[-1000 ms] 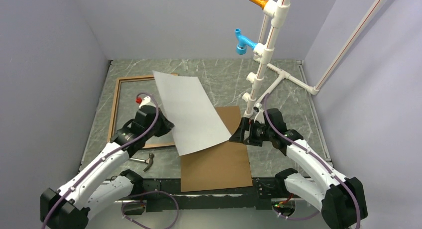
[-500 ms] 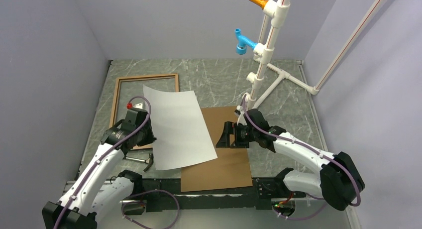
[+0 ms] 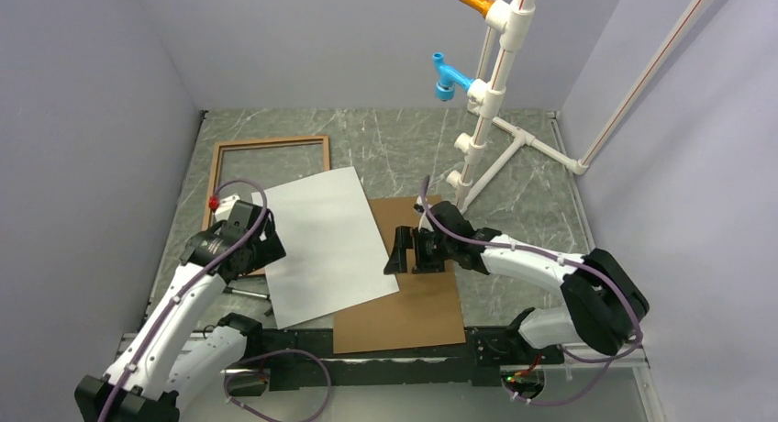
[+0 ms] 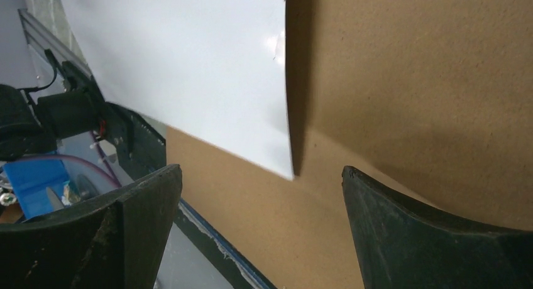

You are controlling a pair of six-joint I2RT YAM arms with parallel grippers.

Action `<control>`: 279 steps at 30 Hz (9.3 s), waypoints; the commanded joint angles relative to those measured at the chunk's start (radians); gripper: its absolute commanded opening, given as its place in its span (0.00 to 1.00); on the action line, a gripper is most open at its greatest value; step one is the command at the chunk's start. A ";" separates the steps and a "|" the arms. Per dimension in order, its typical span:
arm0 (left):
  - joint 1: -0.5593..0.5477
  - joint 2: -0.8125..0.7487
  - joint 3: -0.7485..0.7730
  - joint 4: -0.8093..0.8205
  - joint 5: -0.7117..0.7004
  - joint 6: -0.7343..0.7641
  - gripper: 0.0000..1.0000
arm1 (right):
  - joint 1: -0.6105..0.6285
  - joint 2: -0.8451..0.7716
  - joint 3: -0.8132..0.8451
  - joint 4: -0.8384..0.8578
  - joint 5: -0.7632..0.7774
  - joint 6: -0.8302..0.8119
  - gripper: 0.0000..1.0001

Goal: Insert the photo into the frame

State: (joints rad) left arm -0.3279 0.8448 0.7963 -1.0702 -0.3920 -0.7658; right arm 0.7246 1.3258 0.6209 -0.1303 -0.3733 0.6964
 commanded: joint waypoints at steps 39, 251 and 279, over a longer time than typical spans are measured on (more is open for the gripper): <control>0.004 -0.119 0.013 0.116 0.159 0.065 0.99 | -0.059 0.472 0.187 0.686 -0.354 0.268 0.48; 0.034 0.295 -0.114 0.366 0.021 0.037 0.82 | 0.033 -0.513 0.618 -0.666 0.287 -0.155 0.00; 0.031 0.203 -0.289 0.633 0.364 0.023 0.02 | 0.033 -0.511 0.634 -0.598 0.205 -0.139 0.00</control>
State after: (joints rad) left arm -0.2470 1.1065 0.5140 -0.4526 -0.0818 -0.6769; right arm 0.7586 0.8230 1.2312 -0.8093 -0.1326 0.5438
